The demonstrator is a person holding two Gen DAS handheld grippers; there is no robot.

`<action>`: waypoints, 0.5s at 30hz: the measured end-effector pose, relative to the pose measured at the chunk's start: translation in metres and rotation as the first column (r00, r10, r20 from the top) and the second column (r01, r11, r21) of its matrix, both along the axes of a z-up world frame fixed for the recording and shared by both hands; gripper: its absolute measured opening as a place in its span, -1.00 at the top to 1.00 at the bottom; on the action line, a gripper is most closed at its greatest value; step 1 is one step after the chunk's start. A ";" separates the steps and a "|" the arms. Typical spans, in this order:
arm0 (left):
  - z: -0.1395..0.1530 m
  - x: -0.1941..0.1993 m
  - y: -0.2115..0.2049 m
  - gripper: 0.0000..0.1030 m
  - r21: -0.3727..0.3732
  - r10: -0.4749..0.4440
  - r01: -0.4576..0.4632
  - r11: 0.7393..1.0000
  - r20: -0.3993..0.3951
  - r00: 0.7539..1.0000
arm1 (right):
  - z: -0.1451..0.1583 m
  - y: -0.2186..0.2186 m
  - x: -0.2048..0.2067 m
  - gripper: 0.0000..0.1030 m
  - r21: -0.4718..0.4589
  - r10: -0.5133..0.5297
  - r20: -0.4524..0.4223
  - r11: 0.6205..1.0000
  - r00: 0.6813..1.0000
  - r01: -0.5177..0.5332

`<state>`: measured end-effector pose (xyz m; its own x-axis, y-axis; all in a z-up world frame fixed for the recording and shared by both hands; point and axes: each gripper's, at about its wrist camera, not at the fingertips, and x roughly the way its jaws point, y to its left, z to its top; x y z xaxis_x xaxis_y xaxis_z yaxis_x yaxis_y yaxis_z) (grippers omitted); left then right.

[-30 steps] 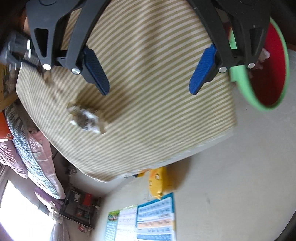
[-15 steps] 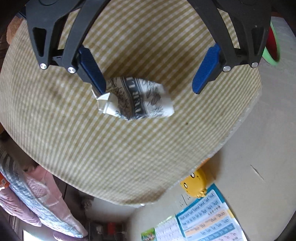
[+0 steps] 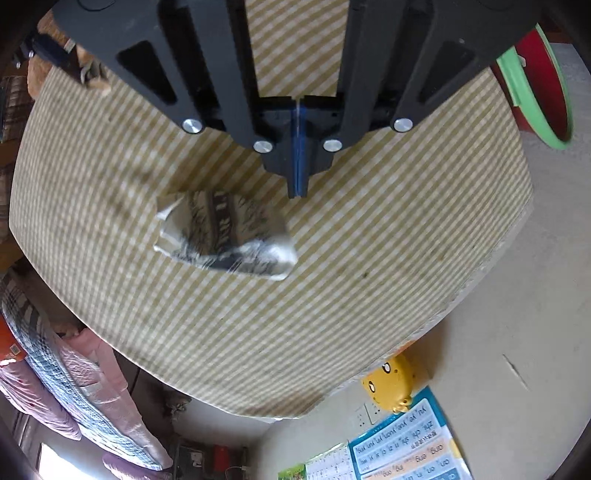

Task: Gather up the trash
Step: 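Grasp the newspaper-print carton with the left tool while the right tool grasps the brown cigarette box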

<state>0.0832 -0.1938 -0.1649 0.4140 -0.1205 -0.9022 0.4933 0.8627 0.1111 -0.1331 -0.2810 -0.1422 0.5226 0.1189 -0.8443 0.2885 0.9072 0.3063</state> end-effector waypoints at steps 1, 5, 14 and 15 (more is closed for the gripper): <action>0.003 -0.004 0.003 1.00 -0.002 -0.008 0.008 1.000 0.009 1.000 | -0.001 0.000 0.001 0.14 0.001 0.000 -0.002 1.000 1.000 0.000; 0.013 -0.011 0.003 0.51 0.005 -0.108 0.108 0.994 0.061 0.992 | -0.002 0.001 0.003 0.13 0.006 0.005 -0.003 1.000 1.000 -0.005; 0.000 -0.015 -0.032 -0.18 0.257 -0.485 0.439 0.861 0.150 0.862 | -0.014 -0.009 0.005 0.12 0.066 -0.020 -0.024 0.998 1.000 0.022; -0.002 -0.014 -0.034 -0.21 0.275 -0.507 0.457 0.846 0.149 0.849 | -0.015 -0.011 0.005 0.12 0.076 -0.025 -0.025 0.997 0.999 0.027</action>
<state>0.0692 -0.2277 -0.1665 0.5356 -0.1624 -0.8287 0.7835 0.4616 0.4160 -0.1284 -0.2919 -0.1568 0.5062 0.1697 -0.8456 0.3197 0.8737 0.3667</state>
